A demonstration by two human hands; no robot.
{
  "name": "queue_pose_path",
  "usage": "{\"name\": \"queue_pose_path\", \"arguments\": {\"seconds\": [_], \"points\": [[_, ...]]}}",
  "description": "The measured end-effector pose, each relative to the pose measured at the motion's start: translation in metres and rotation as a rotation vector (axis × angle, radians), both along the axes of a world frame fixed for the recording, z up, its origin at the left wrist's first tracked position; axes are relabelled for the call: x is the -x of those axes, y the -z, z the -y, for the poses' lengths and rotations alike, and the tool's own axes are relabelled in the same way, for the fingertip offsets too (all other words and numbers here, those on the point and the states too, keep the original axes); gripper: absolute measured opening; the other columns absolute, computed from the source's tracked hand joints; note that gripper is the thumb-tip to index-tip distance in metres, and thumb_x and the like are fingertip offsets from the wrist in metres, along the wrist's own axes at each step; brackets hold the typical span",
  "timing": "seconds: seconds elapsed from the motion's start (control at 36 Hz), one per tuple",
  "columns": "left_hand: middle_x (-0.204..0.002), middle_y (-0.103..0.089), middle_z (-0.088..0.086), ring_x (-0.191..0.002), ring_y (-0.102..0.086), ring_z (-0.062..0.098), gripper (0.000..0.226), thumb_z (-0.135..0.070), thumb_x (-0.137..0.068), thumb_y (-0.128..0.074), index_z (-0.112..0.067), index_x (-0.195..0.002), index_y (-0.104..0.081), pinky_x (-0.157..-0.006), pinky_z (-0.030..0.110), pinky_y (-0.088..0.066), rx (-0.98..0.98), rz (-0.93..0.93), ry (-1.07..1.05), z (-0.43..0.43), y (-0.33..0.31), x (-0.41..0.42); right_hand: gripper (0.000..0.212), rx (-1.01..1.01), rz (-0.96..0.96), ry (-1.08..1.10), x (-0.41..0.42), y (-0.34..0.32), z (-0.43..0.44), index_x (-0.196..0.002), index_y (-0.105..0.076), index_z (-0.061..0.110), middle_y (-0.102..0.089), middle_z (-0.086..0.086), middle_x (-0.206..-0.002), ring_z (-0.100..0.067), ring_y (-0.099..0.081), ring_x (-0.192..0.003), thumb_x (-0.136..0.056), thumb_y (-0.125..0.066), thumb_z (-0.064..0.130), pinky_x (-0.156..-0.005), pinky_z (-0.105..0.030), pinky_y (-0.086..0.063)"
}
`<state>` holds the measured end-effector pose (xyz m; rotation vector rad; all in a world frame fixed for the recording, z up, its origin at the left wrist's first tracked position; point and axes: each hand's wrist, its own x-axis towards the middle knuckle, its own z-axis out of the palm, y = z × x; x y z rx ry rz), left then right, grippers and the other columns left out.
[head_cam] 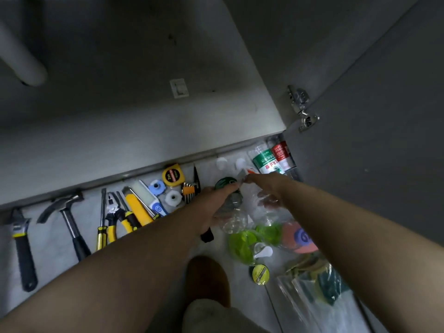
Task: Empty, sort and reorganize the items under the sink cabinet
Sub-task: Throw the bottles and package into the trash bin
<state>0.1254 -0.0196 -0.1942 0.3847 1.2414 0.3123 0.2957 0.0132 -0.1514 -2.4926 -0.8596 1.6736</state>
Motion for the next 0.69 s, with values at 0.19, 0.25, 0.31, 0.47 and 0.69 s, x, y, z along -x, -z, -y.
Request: {"name": "queue_pose_path", "arguments": {"seconds": [0.19,0.25,0.31,0.47,0.69], "points": [[-0.106,-0.078,0.008,-0.095,-0.076,0.025,0.054,-0.044,-0.076,-0.084,-0.014,-0.119,-0.069,-0.077,0.038,-0.063,-0.158,-0.015,0.214,0.011,-0.092,0.016,0.047,-0.058,-0.077,-0.002,-0.012,-0.084,0.030,-0.113,-0.060,0.012,-0.067,-0.013,-0.098,-0.027,-0.064,-0.080,-0.075,-0.071,0.036,-0.074,-0.031,-0.052],[-0.107,-0.078,0.005,-0.096,-0.075,0.019,0.049,-0.034,-0.079,-0.083,-0.020,-0.123,-0.066,-0.071,0.030,-0.059,-0.256,-0.046,0.229,0.015,-0.125,0.015,0.041,-0.144,-0.113,0.010,-0.011,-0.114,0.046,-0.112,-0.061,0.017,-0.063,-0.007,-0.092,-0.024,-0.058,-0.081,-0.075,-0.070,0.033,-0.078,-0.034,-0.048],[-0.106,-0.078,0.005,-0.095,-0.072,0.020,0.043,-0.022,-0.080,-0.080,-0.026,-0.120,-0.064,-0.077,0.034,-0.056,-0.359,-0.060,0.223,0.020,-0.158,0.011,0.040,-0.276,-0.158,0.053,-0.012,-0.145,0.063,-0.113,-0.058,0.026,-0.062,-0.005,-0.092,-0.021,-0.058,-0.081,-0.075,-0.068,0.027,-0.074,-0.034,-0.046],[-0.116,-0.072,0.005,-0.102,-0.068,0.017,0.054,-0.029,-0.080,-0.078,-0.027,-0.127,-0.053,-0.086,0.037,-0.052,-0.584,-0.094,0.231,0.052,-0.264,-0.020,0.039,-0.687,-0.253,0.180,-0.031,-0.231,0.131,-0.112,-0.056,0.032,-0.073,-0.006,-0.105,-0.024,-0.071,-0.088,-0.078,-0.074,0.032,-0.076,-0.037,-0.054],[-0.104,-0.078,0.007,-0.092,-0.076,0.024,0.062,-0.043,-0.068,-0.085,-0.012,-0.118,-0.070,-0.073,0.035,-0.062,-0.690,-0.043,0.319,0.127,-0.349,-0.081,0.070,-0.969,-0.174,0.358,-0.070,-0.296,0.234,-0.113,-0.061,0.017,-0.075,-0.006,-0.105,-0.024,-0.075,-0.092,-0.063,-0.082,0.062,-0.090,-0.049,-0.059]]}}
